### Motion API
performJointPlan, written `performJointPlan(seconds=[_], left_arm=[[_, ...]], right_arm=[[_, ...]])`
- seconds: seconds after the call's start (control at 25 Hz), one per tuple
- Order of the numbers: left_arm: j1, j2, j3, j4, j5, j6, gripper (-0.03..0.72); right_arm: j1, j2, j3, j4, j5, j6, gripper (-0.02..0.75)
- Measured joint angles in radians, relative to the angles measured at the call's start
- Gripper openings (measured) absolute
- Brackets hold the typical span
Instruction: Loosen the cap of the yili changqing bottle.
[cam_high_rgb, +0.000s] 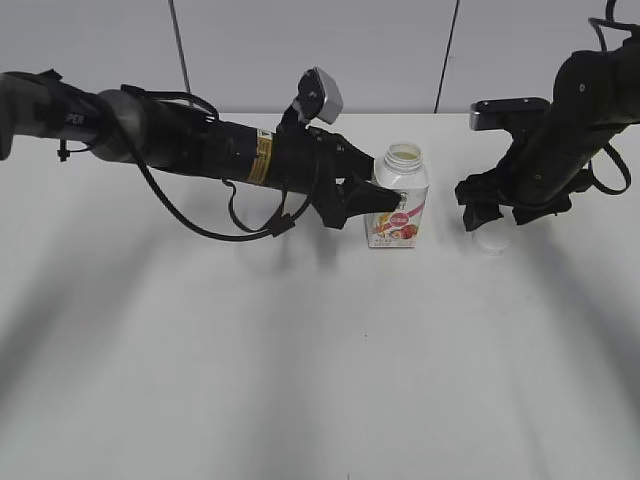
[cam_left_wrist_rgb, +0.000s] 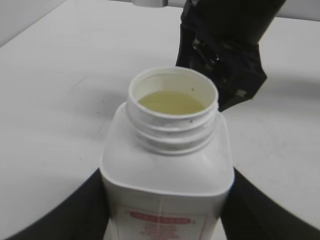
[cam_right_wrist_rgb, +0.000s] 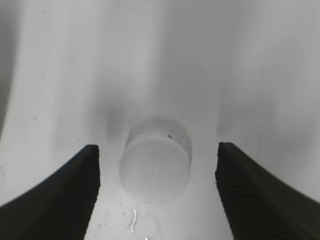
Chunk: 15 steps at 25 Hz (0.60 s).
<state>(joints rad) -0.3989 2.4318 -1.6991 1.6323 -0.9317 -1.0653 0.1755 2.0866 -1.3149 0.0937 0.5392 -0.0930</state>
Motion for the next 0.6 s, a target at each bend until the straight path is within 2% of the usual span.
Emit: performJointPlan(seconds=[0.4, 0.6], left_arm=[[-0.001, 0.015, 0.000, 0.027, -0.030, 0.001, 0.407], [0.000, 0.015, 0.000, 0.059, -0.057, 0.001, 0.465]], right_arm=[[0.000, 0.000, -0.039, 0.000, 0.022, 0.001, 0.586], [0.000, 0.000, -0.039, 0.000, 0.025, 0.000, 0.587]])
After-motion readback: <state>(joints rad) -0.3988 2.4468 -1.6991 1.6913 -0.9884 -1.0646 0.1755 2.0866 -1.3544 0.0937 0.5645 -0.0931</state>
